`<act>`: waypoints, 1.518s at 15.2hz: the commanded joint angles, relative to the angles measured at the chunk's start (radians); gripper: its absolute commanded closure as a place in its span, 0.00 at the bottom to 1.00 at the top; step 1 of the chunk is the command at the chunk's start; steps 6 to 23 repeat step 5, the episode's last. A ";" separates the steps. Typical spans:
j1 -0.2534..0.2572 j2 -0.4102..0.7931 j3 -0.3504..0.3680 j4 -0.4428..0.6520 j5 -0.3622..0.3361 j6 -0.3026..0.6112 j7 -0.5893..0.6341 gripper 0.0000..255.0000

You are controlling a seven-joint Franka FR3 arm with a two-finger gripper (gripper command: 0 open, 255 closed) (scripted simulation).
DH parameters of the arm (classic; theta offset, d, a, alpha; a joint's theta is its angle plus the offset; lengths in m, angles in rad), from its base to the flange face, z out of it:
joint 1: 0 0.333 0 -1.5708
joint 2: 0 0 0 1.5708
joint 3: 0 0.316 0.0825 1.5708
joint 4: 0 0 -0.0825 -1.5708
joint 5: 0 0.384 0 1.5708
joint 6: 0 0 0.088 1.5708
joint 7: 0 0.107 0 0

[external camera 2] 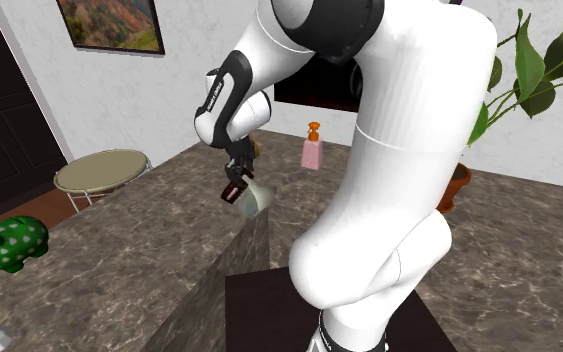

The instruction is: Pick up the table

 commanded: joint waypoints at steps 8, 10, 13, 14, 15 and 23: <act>0.003 -0.037 0.001 0.021 0.023 -0.055 -0.022 1.00; 0.003 -0.037 0.001 0.021 0.023 -0.055 -0.022 1.00; 0.003 -0.037 0.001 0.021 0.023 -0.055 -0.022 1.00; 0.003 -0.037 0.001 0.021 0.023 -0.055 -0.022 1.00; 0.003 -0.037 0.001 0.021 0.023 -0.055 -0.022 1.00; 0.003 -0.037 0.001 0.021 0.023 -0.055 -0.022 1.00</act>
